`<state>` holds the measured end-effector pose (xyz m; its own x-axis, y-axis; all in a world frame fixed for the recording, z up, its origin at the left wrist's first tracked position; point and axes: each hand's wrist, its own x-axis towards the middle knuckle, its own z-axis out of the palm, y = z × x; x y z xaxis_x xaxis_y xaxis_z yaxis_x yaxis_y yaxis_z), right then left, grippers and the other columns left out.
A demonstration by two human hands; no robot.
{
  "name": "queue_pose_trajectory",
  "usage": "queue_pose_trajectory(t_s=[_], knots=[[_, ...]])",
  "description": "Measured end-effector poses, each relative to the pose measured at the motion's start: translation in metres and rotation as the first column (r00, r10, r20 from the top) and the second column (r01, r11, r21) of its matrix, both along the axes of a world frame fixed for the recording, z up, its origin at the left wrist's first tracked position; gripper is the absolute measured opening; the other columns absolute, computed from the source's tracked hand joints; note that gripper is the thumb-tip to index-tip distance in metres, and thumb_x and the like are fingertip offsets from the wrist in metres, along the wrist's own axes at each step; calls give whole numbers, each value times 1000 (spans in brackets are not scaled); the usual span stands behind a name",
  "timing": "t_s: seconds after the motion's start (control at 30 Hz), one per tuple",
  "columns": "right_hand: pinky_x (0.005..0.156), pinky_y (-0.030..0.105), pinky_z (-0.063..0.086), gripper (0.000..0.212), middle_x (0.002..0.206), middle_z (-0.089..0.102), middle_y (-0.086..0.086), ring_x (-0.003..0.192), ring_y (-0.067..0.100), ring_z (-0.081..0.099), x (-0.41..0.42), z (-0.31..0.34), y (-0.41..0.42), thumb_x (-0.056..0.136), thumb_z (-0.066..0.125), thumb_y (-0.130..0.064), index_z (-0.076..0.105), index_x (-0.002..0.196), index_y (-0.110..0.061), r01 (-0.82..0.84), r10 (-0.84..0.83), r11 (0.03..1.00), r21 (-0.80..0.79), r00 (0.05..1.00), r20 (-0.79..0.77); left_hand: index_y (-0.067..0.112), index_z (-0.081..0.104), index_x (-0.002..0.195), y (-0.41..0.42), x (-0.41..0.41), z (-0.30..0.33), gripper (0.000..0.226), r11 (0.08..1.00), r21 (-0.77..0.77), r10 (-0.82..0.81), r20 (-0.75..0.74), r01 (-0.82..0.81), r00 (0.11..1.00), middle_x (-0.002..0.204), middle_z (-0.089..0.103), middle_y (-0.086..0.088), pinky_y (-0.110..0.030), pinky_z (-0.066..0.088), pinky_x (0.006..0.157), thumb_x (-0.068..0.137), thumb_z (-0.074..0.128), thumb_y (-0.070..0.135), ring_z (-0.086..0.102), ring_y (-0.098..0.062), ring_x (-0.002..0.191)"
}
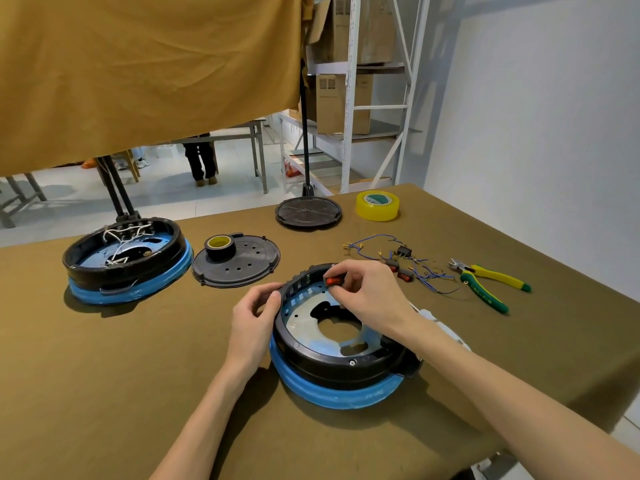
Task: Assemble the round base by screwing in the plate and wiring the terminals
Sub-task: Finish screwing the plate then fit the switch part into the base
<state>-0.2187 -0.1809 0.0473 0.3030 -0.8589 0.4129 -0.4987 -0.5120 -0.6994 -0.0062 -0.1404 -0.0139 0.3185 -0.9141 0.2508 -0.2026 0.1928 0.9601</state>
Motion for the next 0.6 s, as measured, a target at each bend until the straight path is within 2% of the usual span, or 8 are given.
queue_pose_trajectory(t_s=[0.17, 0.23, 0.3, 0.37, 0.4, 0.47, 0.53, 0.6], knots=[[51, 35, 58, 7, 84, 71, 4, 65, 21, 74, 8, 2, -6, 92, 75, -23, 72, 98, -19, -155, 124, 961, 230, 982, 143, 20, 69, 122, 0, 0, -1, 21, 1000, -12, -11, 10, 11, 1000, 116, 72, 5, -41, 56, 99, 104, 58, 18, 65, -11, 114], [50, 35, 57, 8, 81, 66, 6, 58, 22, 71, 13, 1, -11, 97, 69, -23, 66, 96, -17, -163, 125, 955, 248, 979, 160, 20, 67, 128, -2, 0, -1, 26, 1000, -13, -22, 21, 22, 1000, 121, 70, 4, -42, 55, 101, 104, 57, 17, 63, -12, 117], [49, 32, 55, 9, 81, 64, 4, 56, 21, 68, 16, 0, -14, 98, 67, -17, 62, 106, -19, -168, 125, 957, 237, 974, 187, 19, 64, 135, -3, 1, -1, 31, 999, -6, -50, 24, 50, 998, 128, 68, 3, -41, 53, 103, 105, 56, 16, 61, -13, 122], [49, 29, 55, 27, 78, 66, -1, 59, 21, 69, 16, -1, -17, 97, 67, -9, 56, 120, -18, -154, 79, 958, 241, 952, 295, 19, 62, 137, -4, 1, -1, 33, 995, 7, -100, 16, 100, 995, 133, 66, 3, -33, 52, 104, 106, 52, 17, 60, -11, 126], [49, 29, 55, 29, 78, 68, -2, 60, 20, 69, 15, -2, -18, 96, 68, -6, 56, 120, -16, -136, 31, 955, 264, 930, 367, 20, 62, 138, -4, 1, -1, 33, 993, 12, -118, 19, 118, 993, 134, 66, 5, -25, 52, 101, 107, 50, 17, 60, -7, 125], [51, 29, 57, 23, 83, 71, 7, 63, 18, 70, 12, -3, -21, 95, 69, -3, 58, 114, -11, -119, -63, 935, 333, 871, 488, 20, 63, 137, -4, 1, -1, 33, 991, 24, -130, 32, 129, 991, 131, 67, 9, -12, 51, 92, 108, 48, 17, 61, 3, 120], [56, 28, 59, 18, 88, 71, 17, 66, 18, 71, 11, -4, -22, 95, 68, -1, 60, 109, -7, -107, -105, 925, 365, 851, 515, 19, 64, 135, -5, 1, -1, 32, 992, 28, -125, 38, 124, 991, 127, 68, 11, -7, 50, 87, 108, 47, 14, 61, 7, 115], [62, 29, 60, 15, 88, 72, 19, 67, 21, 71, 12, -6, -23, 94, 68, 1, 62, 108, -3, -100, -93, 931, 350, 864, 494, 20, 66, 130, -5, 1, 0, 31, 992, 20, -125, 39, 124, 991, 123, 69, 12, -7, 50, 85, 108, 47, 11, 62, 7, 112]])
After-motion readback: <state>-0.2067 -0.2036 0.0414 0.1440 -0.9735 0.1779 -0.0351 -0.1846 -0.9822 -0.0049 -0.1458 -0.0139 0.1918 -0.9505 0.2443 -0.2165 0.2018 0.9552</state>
